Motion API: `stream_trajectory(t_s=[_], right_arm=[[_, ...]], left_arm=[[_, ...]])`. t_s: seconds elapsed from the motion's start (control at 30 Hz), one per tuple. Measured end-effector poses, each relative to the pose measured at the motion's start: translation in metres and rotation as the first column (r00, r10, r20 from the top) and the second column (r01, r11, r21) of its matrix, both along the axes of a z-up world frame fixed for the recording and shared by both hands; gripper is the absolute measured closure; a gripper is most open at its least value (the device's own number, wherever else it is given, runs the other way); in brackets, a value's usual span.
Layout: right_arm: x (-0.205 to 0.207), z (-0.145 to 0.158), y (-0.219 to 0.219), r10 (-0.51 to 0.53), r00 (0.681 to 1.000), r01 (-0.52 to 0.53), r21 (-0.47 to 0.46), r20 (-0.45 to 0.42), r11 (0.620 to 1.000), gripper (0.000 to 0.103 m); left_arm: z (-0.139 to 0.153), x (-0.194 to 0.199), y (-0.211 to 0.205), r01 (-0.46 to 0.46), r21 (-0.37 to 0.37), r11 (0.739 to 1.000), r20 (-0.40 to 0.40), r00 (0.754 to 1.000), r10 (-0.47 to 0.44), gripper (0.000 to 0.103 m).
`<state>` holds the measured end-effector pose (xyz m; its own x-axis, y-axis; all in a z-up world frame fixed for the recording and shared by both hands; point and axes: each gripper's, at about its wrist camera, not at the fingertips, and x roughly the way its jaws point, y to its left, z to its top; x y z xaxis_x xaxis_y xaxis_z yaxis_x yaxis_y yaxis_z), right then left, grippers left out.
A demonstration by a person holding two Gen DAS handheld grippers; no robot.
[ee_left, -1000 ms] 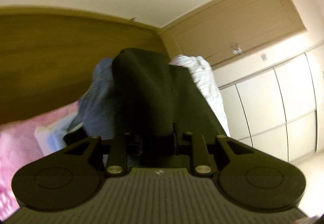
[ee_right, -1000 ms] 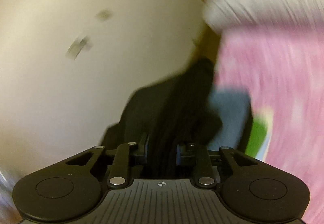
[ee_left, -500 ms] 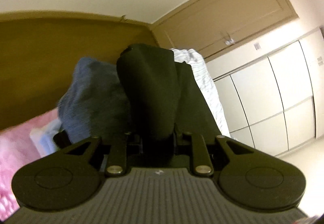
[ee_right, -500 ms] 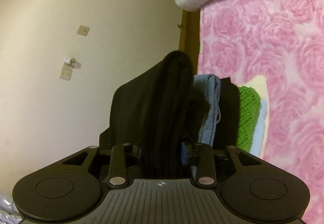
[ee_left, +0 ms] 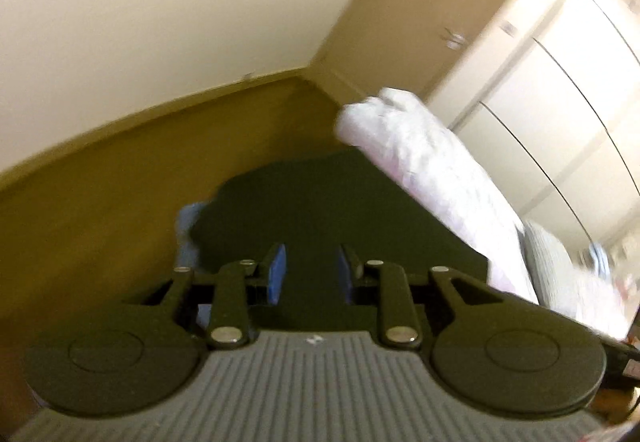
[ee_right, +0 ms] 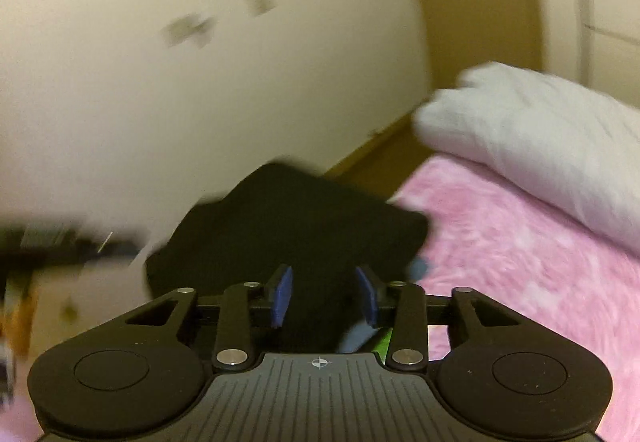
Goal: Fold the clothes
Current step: 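Lower the trousers onto the top of the folded clothes stack with both grippers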
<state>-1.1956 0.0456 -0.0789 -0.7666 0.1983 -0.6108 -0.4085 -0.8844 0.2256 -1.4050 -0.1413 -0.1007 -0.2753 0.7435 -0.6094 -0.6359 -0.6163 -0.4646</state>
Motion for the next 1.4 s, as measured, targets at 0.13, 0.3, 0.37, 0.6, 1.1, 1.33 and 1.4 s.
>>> stream_trajectory(t_s=[0.13,0.3,0.37,0.6,1.1,1.33,1.4], right_arm=[[-0.026,-0.039,-0.027,0.104,0.986,-0.116,0.094,0.130,0.989,0.064],[-0.044,-0.059,-0.026,0.124,0.971,-0.145,0.090,0.206,0.985,0.064],[-0.043,-0.050,-0.026,0.115,0.973,-0.133,0.079,0.199,0.988,0.064],[-0.057,0.003,-0.003,-0.153,0.980,0.149,0.039,0.131,0.988,0.064],[-0.096,-0.060,0.067,-0.312,0.922,0.339,-0.093,0.230,0.936,0.064],[-0.100,-0.069,0.075,-0.309,0.919,0.347,-0.131,0.244,0.929,0.064],[-0.101,-0.069,0.076,-0.309,0.918,0.348,-0.131,0.248,0.929,0.064]], left_arm=[[-0.033,0.008,0.027,0.032,-0.119,0.992,-0.023,0.999,-0.035,0.088],[-0.051,-0.001,0.034,0.029,-0.159,0.987,-0.015,0.999,-0.031,0.101],[-0.042,-0.005,0.033,0.037,-0.171,0.985,0.014,0.999,-0.035,0.101],[-0.001,-0.020,0.073,0.228,-0.191,0.955,-0.035,0.970,-0.239,0.096],[-0.052,-0.050,0.200,0.454,-0.293,0.842,-0.082,0.865,-0.495,0.096],[-0.056,-0.057,0.208,0.447,-0.310,0.839,-0.071,0.869,-0.490,0.097],[-0.058,-0.057,0.213,0.445,-0.319,0.837,-0.081,0.867,-0.492,0.097]])
